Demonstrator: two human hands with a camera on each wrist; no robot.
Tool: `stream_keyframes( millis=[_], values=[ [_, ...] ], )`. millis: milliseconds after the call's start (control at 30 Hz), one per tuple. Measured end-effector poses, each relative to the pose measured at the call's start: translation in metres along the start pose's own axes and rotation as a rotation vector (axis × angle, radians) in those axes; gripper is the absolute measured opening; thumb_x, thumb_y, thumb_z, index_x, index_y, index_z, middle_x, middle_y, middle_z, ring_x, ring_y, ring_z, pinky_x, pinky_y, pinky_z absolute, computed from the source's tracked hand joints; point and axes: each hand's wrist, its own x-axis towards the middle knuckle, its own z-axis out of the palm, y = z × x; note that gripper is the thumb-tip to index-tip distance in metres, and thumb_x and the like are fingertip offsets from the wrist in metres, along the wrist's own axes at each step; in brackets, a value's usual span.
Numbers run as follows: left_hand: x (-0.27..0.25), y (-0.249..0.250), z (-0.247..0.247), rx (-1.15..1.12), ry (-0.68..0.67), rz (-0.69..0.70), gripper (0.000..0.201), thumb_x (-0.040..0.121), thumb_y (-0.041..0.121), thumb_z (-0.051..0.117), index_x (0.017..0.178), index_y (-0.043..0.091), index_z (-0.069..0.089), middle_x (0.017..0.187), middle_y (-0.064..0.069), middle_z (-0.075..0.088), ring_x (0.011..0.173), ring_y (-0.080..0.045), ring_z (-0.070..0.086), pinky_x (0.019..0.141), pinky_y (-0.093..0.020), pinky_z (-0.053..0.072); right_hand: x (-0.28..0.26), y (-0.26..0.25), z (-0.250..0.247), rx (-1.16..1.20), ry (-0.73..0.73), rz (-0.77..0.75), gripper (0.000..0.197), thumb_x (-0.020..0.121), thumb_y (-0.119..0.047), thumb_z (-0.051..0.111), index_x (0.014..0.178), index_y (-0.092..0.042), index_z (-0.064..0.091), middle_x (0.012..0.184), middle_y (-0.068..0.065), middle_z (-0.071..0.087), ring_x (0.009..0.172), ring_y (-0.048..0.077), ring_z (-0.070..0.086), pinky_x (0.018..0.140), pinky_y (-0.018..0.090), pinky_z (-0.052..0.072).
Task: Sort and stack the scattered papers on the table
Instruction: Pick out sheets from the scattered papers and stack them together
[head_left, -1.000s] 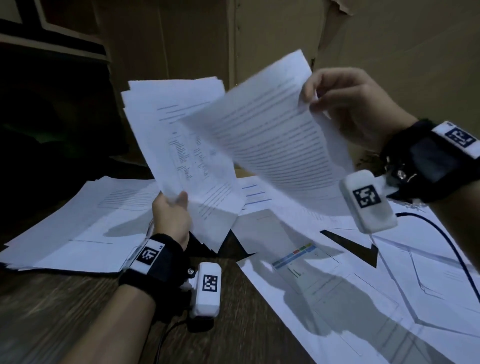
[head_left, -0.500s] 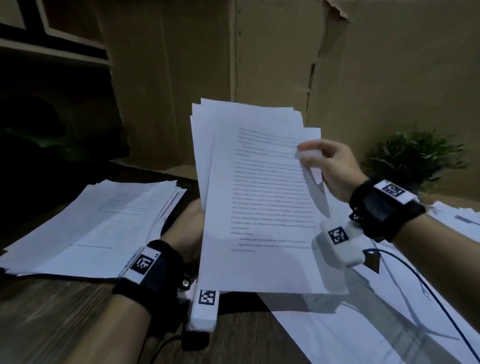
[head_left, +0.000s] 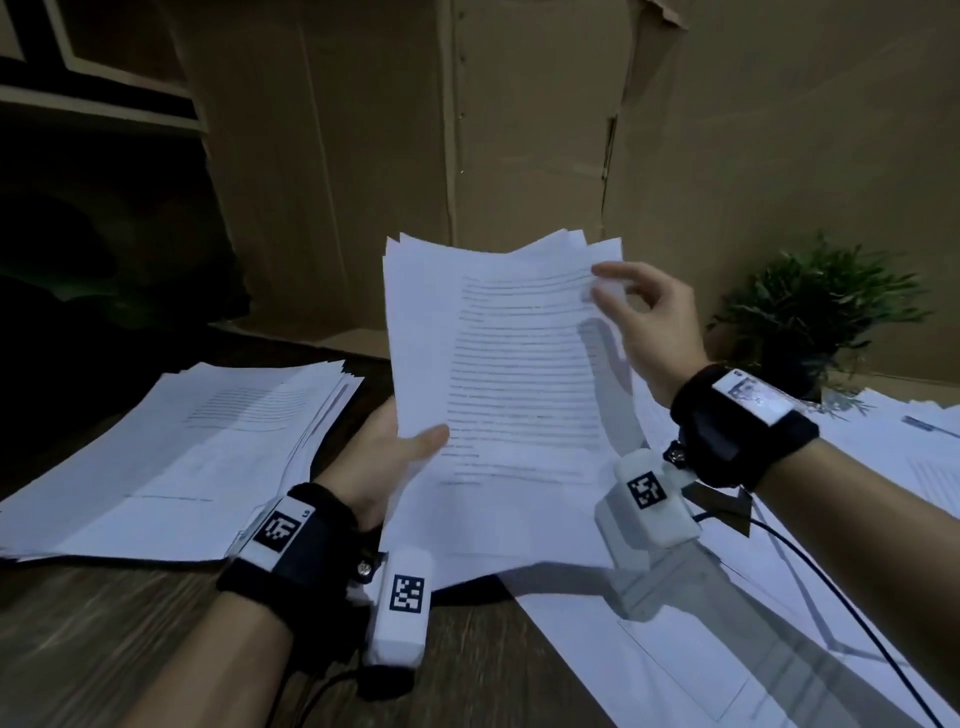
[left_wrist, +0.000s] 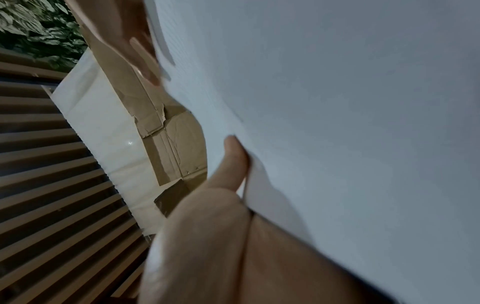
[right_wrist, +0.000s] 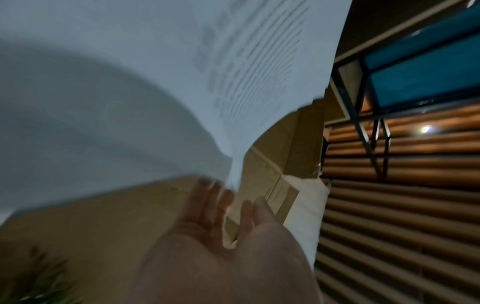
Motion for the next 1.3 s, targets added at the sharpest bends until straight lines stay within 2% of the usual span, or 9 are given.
stream_keyframes(
  millis=[133,233,367,433,567,667,900,1200,1300],
  values=[
    [0.010,-0.001,-0.015,-0.056,0.351,0.005,0.030,0.099,0.000,0.051,0.125,0.012,0.060,0.119,-0.006,0.069,0.106,-0.026,0.066,0.091,-0.042,0.052,-0.001,0.012,-0.024,0.151,-0.045,0.318,0.035,0.105,-0.009,0.044,0.138,-0.019,0.051,0.129,0.006,0.058,0.098,0.022,0.068,0.089,0.037,0.058],
    [0.017,-0.011,-0.036,-0.050,0.601,-0.019,0.026,0.094,0.010,0.061,0.118,0.020,0.061,0.114,-0.003,0.068,0.106,-0.030,0.065,0.094,-0.050,0.051,-0.004,0.041,-0.053,-0.090,-0.129,0.530,0.026,0.102,-0.004,0.045,0.121,-0.012,0.062,0.130,0.012,0.062,0.105,0.026,0.065,0.097,0.042,0.051],
    [0.019,-0.015,-0.043,-0.060,0.752,-0.090,0.043,0.094,0.015,0.063,0.134,0.012,0.048,0.125,-0.008,0.061,0.113,-0.031,0.059,0.102,-0.054,0.045,-0.011,0.064,-0.078,-0.430,-0.494,0.678,0.019,0.098,-0.015,0.060,0.112,-0.006,0.069,0.105,0.010,0.069,0.092,0.027,0.065,0.079,0.033,0.048],
    [0.020,-0.016,-0.044,-0.068,0.750,-0.119,0.044,0.096,0.013,0.061,0.136,0.007,0.044,0.126,-0.011,0.059,0.114,-0.031,0.058,0.102,-0.054,0.045,-0.008,0.071,-0.078,-0.669,-0.602,0.646,0.023,0.091,-0.015,0.069,0.112,-0.004,0.069,0.100,0.008,0.068,0.091,0.024,0.062,0.077,0.033,0.048],
    [0.019,-0.016,-0.043,-0.053,0.700,-0.121,0.040,0.096,0.011,0.060,0.134,0.005,0.048,0.126,-0.011,0.061,0.113,-0.032,0.060,0.100,-0.052,0.047,-0.003,0.075,-0.072,-0.957,-0.731,0.598,0.056,0.081,-0.023,0.081,0.132,-0.024,0.058,0.130,0.000,0.057,0.098,0.021,0.058,0.077,0.030,0.047],
    [0.017,-0.016,-0.041,-0.080,0.675,-0.152,0.040,0.097,0.010,0.059,0.135,0.004,0.048,0.122,-0.013,0.063,0.106,-0.032,0.063,0.082,-0.042,0.053,-0.003,0.074,-0.070,-1.035,-0.820,0.589,0.068,0.079,-0.029,0.082,0.139,-0.027,0.050,0.133,-0.004,0.050,0.096,0.021,0.052,0.072,0.029,0.044],
    [0.016,-0.013,-0.040,-0.095,0.590,-0.186,0.032,0.098,0.008,0.057,0.128,-0.004,0.051,0.105,-0.013,0.066,0.082,-0.023,0.065,0.047,-0.026,0.052,0.006,0.071,-0.050,-1.117,-0.887,0.530,0.058,0.084,-0.016,0.078,0.137,-0.007,0.056,0.138,0.013,0.057,0.127,0.030,0.055,0.100,0.034,0.047],
    [0.021,-0.025,-0.039,-0.071,0.540,-0.157,0.035,0.099,0.007,0.055,0.132,0.001,0.051,0.118,-0.013,0.065,0.091,-0.023,0.065,0.066,-0.032,0.050,0.023,0.082,-0.053,-1.185,-0.913,0.537,0.062,0.083,-0.021,0.074,0.139,-0.017,0.048,0.114,-0.003,0.057,0.104,0.020,0.054,0.070,0.026,0.044],
    [0.020,-0.023,-0.040,-0.080,0.550,-0.156,0.035,0.098,0.007,0.055,0.133,0.001,0.051,0.115,-0.012,0.066,0.091,-0.023,0.065,0.063,-0.032,0.051,0.022,0.083,-0.055,-1.252,-0.879,0.457,0.054,0.083,-0.022,0.072,0.134,-0.016,0.054,0.123,-0.001,0.060,0.109,0.022,0.055,0.079,0.028,0.044]
  ],
)
